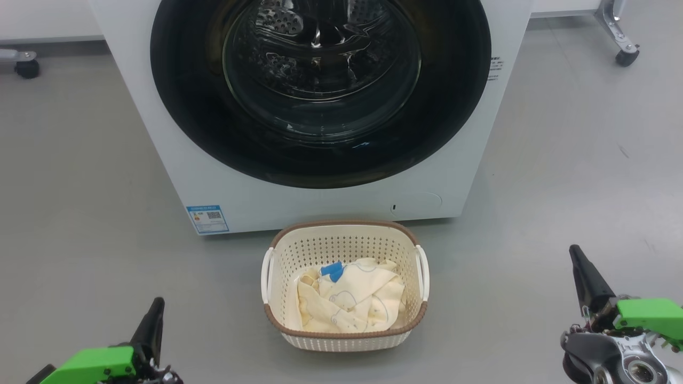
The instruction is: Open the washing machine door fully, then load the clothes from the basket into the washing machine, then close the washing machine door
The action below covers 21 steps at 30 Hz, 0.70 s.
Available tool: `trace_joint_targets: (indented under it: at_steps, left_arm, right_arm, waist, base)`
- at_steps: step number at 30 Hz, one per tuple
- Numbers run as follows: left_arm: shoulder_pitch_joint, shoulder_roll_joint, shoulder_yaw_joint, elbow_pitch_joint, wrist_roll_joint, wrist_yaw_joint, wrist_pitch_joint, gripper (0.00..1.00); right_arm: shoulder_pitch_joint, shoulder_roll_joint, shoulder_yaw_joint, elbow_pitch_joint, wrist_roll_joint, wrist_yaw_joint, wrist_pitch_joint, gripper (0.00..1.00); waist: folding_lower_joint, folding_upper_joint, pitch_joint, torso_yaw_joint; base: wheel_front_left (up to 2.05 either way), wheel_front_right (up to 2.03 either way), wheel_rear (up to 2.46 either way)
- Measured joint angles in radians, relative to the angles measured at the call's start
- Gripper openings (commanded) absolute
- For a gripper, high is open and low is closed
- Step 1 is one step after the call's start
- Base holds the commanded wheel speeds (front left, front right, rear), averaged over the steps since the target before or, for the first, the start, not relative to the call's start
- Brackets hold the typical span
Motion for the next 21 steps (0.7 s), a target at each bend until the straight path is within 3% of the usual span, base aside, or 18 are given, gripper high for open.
trace_joint_targets:
  at_steps: [2, 3, 7, 21]
  left_arm:
    - [0.000, 0.000, 0.000, 0.000, 0.000, 0.000, 0.000, 0.00]
    - [0.001, -0.001, 0.000, 0.004, 0.000, 0.001, -0.001, 1.00]
    - [0.036, -0.015, -0.008, 0.061, 0.000, 0.002, -0.001, 1.00]
    - [0.046, -0.016, -0.029, 0.051, 0.000, 0.002, -0.025, 1.00]
  right_arm:
    - [0.000, 0.000, 0.000, 0.000, 0.000, 0.000, 0.000, 0.00]
    - [0.001, 0.001, 0.000, 0.004, 0.000, 0.000, 0.000, 1.00]
    - [0.042, 0.017, 0.005, 0.061, 0.000, 0.000, 0.000, 1.00]
    - [0.061, 0.018, 0.006, 0.050, -0.021, 0.000, -0.011, 1.00]
  waist:
    - [0.0000, 0.0000, 0.000, 0.000]
    - [0.0000, 0.0000, 0.000, 0.000]
    - [0.0000, 0.0000, 0.000, 0.000]
    - [0.0000, 0.0000, 0.001, 0.000]
  base:
    - [0.00, 0.00, 0.00]
    - [0.00, 0.00, 0.00]
    - [0.00, 0.00, 0.00]
    - [0.00, 0.00, 0.00]
